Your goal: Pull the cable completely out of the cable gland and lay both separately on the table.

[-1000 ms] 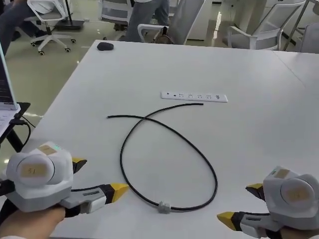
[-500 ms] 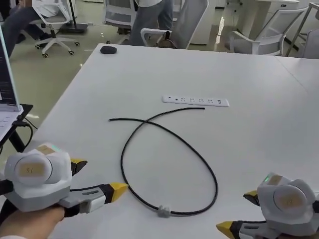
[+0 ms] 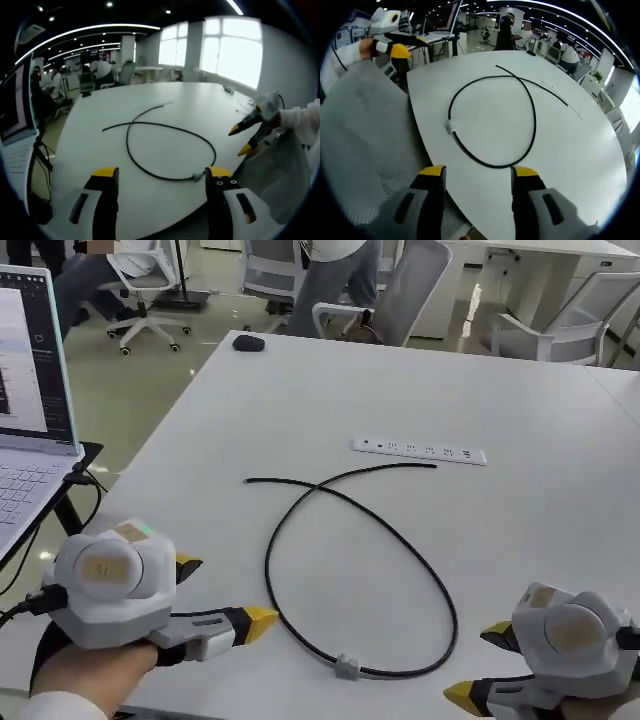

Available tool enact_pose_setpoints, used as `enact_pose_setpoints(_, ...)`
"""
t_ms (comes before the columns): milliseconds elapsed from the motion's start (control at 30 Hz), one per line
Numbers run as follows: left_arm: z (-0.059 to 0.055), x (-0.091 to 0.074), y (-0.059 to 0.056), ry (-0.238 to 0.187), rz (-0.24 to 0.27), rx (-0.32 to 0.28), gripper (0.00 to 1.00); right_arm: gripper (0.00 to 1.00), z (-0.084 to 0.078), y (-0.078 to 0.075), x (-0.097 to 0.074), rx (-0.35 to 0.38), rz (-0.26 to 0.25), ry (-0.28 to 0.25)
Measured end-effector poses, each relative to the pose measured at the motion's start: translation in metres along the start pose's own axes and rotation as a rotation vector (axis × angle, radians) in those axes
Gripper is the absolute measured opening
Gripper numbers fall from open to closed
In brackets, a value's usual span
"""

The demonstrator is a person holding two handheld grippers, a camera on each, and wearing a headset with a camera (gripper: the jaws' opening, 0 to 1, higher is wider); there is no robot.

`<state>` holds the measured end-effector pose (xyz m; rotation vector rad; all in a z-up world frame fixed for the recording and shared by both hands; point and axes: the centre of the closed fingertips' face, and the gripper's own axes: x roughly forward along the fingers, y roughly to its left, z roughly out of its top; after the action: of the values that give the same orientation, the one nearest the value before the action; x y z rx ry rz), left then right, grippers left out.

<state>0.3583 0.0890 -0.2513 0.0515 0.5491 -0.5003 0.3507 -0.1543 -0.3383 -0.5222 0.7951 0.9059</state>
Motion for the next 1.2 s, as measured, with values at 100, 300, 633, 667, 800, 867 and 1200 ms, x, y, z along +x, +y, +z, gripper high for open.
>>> enact_pose_setpoints(100,0.0,-0.001,0.001,0.0,0.005,-0.003,0.71,0.5,0.007,0.007,0.011,-0.06,0.046,0.008)
enact_pose_setpoints(300,-0.001,-0.001,0.002,0.002,0.011,0.0,0.7,0.46,0.02,0.023,0.036,-0.093,0.129,0.0)
enact_pose_setpoints(633,-0.003,-0.002,0.006,0.006,0.023,-0.01,0.67,0.42,0.026,0.04,0.069,-0.164,0.207,0.038)
enact_pose_setpoints(667,-0.003,-0.002,0.007,0.006,0.026,-0.011,0.67,0.41,0.027,0.042,0.071,-0.17,0.215,0.037)
enact_pose_setpoints(800,-0.005,-0.002,0.008,0.011,0.031,-0.013,0.66,0.38,0.03,0.046,0.082,-0.171,0.236,0.032)
enact_pose_setpoints(867,-0.005,-0.002,0.008,0.014,0.031,-0.011,0.65,0.37,0.032,0.049,0.085,-0.172,0.242,0.029)
enact_pose_setpoints(1200,-0.008,-0.002,0.009,0.03,0.035,-0.012,0.63,0.21,0.035,0.049,0.103,-0.149,0.24,0.002)
